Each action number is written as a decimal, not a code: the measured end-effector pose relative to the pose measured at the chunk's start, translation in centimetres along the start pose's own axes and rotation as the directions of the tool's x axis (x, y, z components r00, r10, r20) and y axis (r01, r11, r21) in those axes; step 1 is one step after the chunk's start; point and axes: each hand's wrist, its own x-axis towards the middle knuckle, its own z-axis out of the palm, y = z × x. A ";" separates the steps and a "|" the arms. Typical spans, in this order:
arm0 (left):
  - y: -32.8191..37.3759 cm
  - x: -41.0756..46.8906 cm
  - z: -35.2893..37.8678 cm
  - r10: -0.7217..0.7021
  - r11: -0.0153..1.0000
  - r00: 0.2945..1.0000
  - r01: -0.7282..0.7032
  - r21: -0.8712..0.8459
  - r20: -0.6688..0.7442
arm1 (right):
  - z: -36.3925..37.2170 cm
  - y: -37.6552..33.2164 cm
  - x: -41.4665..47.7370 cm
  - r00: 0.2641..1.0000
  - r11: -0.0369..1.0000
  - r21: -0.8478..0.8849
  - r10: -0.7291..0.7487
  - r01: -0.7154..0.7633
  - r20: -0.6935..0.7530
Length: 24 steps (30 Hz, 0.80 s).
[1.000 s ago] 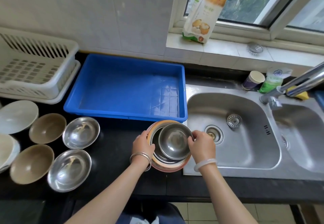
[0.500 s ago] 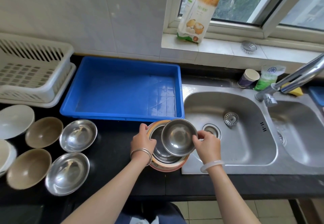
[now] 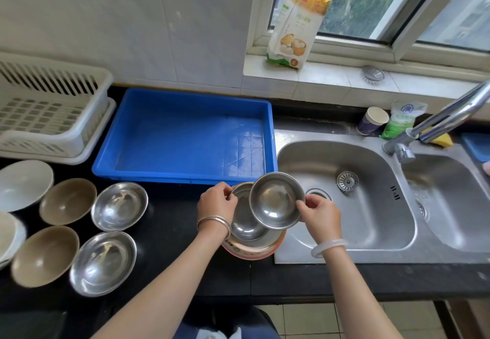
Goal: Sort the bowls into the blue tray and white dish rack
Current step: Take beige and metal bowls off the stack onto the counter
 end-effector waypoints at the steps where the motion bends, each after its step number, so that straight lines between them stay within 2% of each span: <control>1: 0.1 0.1 -0.3 0.000 1.000 1.000 0.000 -0.013 0.000 | -0.1 -0.2 0.0 1.000 1.000 0.020 -0.003 0.003 0.001; 6: -0.6 0.6 -2.5 -0.033 0.996 0.998 0.029 -0.089 -0.047 | -0.3 -1.5 0.2 0.997 0.977 0.208 0.020 -0.034 0.068; 14: -4.6 -0.5 -6.9 -0.216 0.947 0.969 0.180 -0.265 -0.116 | 1.9 -5.9 1.4 0.960 0.947 0.318 -0.050 -0.042 0.277; 18: -7.6 -2.2 -8.2 -0.320 0.901 0.934 0.248 -0.357 -0.158 | 5.0 -8.2 2.0 0.914 0.951 0.307 -0.092 -0.037 0.396; 24: -11.9 -5.1 -8.9 -0.474 0.798 0.866 0.347 -0.493 -0.157 | 11.6 -10.7 2.6 0.853 0.986 0.161 -0.119 0.042 0.509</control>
